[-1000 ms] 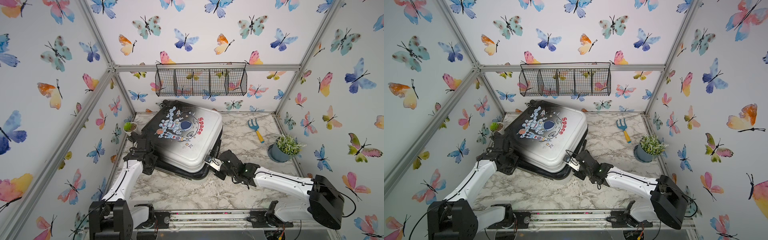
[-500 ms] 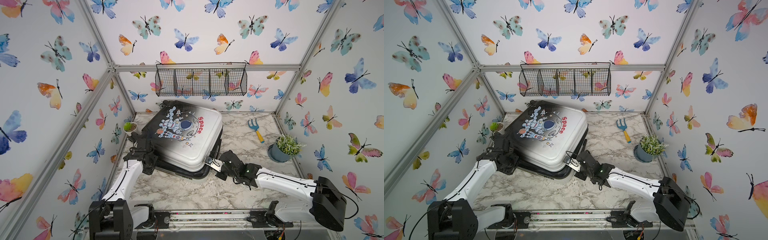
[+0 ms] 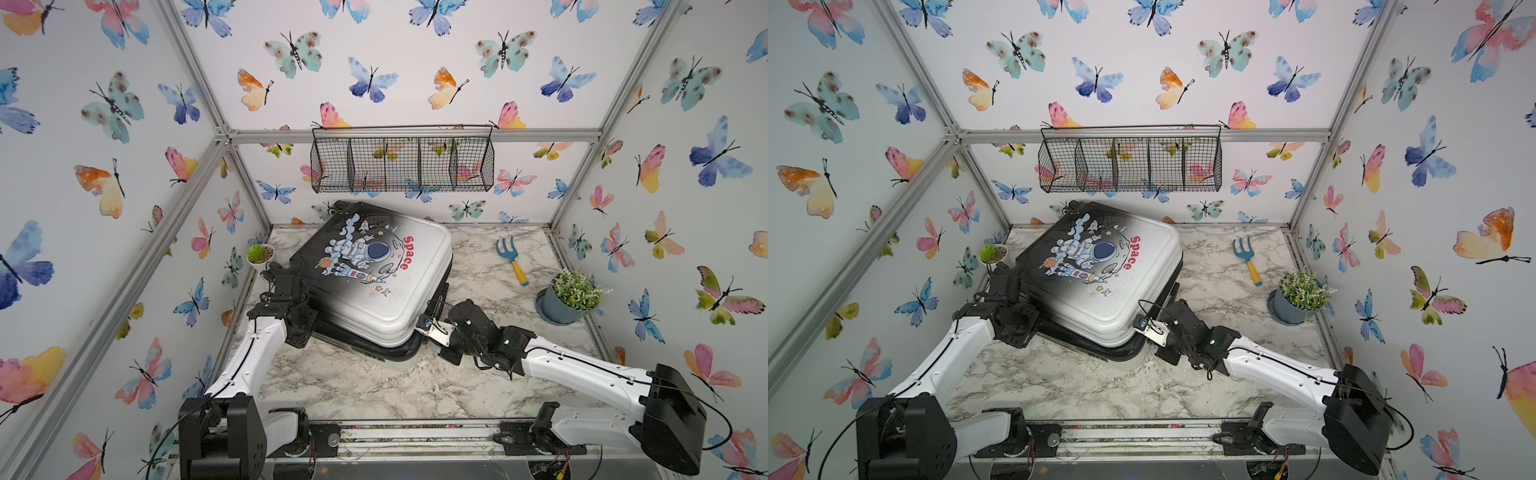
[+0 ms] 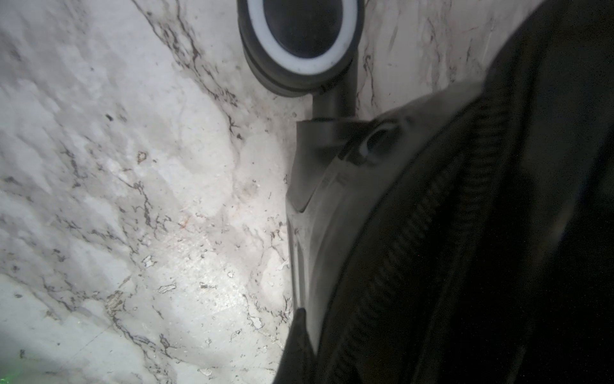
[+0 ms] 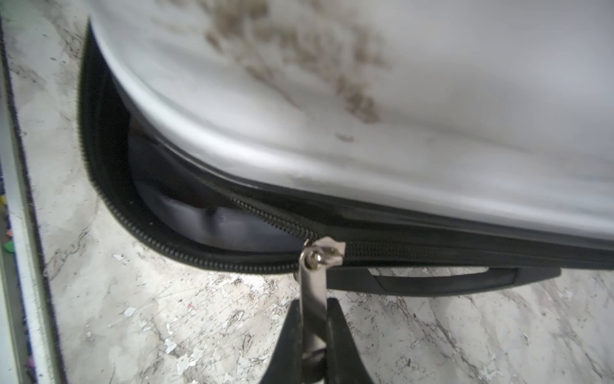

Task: Close the suitcase zippers
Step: Zip the zipper on the suitcase.

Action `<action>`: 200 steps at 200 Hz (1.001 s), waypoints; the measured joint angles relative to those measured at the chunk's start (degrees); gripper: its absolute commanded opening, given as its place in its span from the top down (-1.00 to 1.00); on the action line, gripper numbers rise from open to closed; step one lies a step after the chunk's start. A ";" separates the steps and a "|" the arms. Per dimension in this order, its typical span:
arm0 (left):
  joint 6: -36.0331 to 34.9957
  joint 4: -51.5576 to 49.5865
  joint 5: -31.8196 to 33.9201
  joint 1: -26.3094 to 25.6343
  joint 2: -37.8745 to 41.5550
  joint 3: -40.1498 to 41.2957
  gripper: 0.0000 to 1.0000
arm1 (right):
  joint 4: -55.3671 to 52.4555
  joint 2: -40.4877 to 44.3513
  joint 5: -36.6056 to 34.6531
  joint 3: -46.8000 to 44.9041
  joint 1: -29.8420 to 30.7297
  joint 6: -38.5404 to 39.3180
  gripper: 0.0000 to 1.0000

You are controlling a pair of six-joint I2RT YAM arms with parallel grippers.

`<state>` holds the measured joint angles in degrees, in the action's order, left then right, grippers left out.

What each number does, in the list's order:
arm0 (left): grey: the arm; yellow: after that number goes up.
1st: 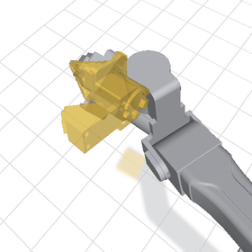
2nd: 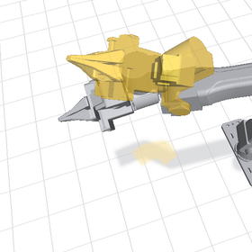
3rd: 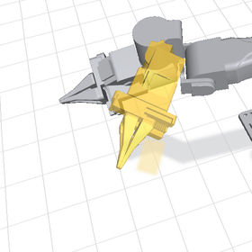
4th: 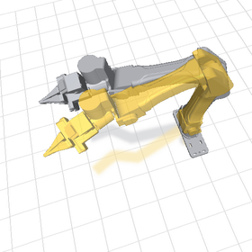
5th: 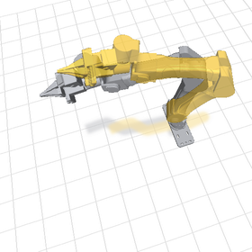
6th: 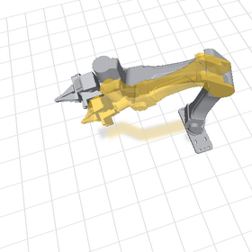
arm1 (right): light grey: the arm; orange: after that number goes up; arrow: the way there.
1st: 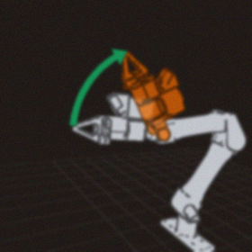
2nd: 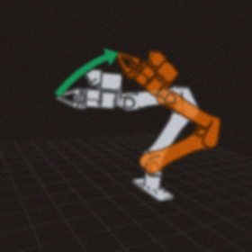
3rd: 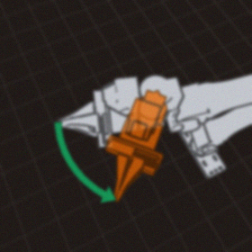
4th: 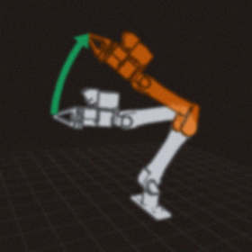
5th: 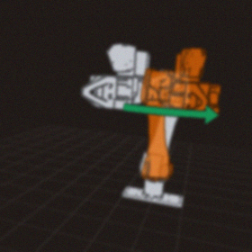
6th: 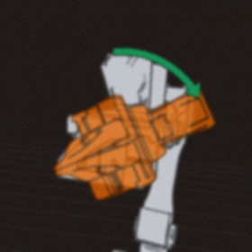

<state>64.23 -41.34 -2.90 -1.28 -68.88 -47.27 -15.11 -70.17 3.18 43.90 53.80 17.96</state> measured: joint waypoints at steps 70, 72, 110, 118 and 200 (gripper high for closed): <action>-0.17 0.31 0.11 -0.02 0.15 0.35 1.00 | -2.82 0.26 8.46 0.55 0.70 -1.95 0.96; -0.20 0.31 0.11 -0.02 0.15 0.35 1.00 | -2.91 0.26 8.72 0.57 0.81 -2.01 0.96; -1.05 0.31 0.33 -0.02 0.15 0.37 1.00 | -3.98 -0.04 11.15 1.07 3.43 -3.28 0.96; -1.27 0.33 0.35 -0.02 0.15 0.37 1.00 | -4.33 -0.33 11.61 1.53 4.31 -3.82 0.96; -1.77 2.08 4.92 -1.11 0.68 1.31 1.00 | -4.90 -5.77 11.52 5.66 14.71 -10.71 0.96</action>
<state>62.46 -39.27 2.02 -2.39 -68.20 -45.95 -20.01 -75.94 14.70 49.56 68.51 7.25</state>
